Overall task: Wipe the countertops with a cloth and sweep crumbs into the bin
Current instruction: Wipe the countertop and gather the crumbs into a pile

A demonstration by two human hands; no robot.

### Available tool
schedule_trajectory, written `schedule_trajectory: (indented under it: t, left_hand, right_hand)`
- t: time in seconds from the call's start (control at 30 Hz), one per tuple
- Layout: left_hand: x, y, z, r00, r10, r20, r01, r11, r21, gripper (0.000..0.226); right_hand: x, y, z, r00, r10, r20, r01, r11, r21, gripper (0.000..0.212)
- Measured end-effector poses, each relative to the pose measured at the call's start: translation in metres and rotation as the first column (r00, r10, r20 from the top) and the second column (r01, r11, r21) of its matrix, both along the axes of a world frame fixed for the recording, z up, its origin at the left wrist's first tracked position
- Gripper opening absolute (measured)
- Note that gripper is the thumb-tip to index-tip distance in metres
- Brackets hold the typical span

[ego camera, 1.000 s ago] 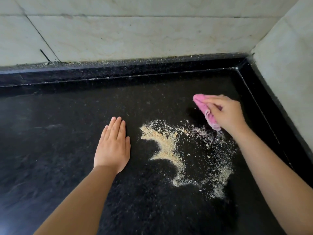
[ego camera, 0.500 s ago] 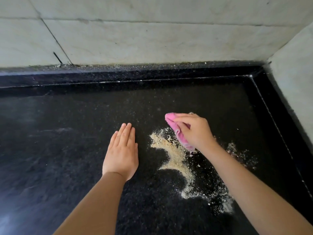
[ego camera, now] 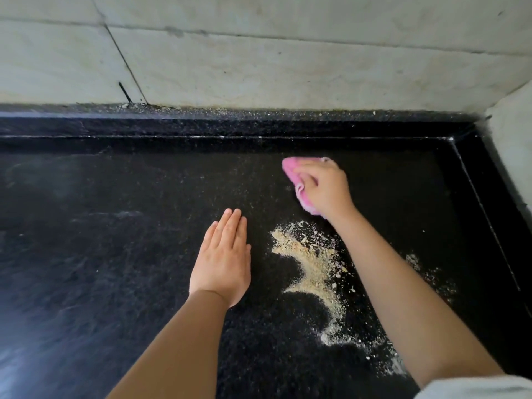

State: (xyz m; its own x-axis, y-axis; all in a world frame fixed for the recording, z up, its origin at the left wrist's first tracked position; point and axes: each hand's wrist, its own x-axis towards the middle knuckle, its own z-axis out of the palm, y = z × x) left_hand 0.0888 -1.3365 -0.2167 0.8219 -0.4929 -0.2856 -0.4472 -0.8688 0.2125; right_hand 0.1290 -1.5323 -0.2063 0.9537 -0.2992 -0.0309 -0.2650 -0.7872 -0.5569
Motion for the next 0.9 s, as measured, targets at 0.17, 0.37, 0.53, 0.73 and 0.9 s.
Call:
schedule_trajectory:
  t: [0.17, 0.37, 0.53, 0.73, 0.9]
  left_hand:
    - [0.000, 0.001, 0.000, 1.000, -0.006, 0.014, 0.006, 1.000, -0.014, 0.067]
    - [0.000, 0.001, 0.001, 1.000, 0.013, 0.025, -0.012, 0.999, -0.031, 0.052]
    - [-0.001, 0.000, -0.003, 0.999, 0.012, 0.036, -0.011, 0.999, -0.042, 0.052]
    - [-0.004, -0.001, -0.003, 0.997, 0.010, 0.071, -0.007, 0.999, -0.040, 0.051]
    - [-0.007, -0.001, -0.001, 0.996, 0.005, 0.091, -0.003, 1.000, -0.024, 0.052]
  right_hand:
    - [-0.050, 0.002, 0.032, 0.918, 0.353, -0.182, -0.314, 0.925, 0.213, 0.027]
    - [-0.061, -0.076, 0.048, 0.991, -0.137, 0.002, 0.135, 0.980, 0.148, 0.030]
    - [-0.090, -0.143, 0.011, 0.899, -0.437, 0.005, 0.437, 0.899, -0.037, 0.027]
    - [-0.137, -0.092, 0.005, 0.897, -0.424, -0.122, 0.438, 0.891, 0.119, 0.029]
    - [-0.177, -0.053, 0.025, 0.982, -0.187, 0.016, 0.184, 0.975, 0.124, 0.030]
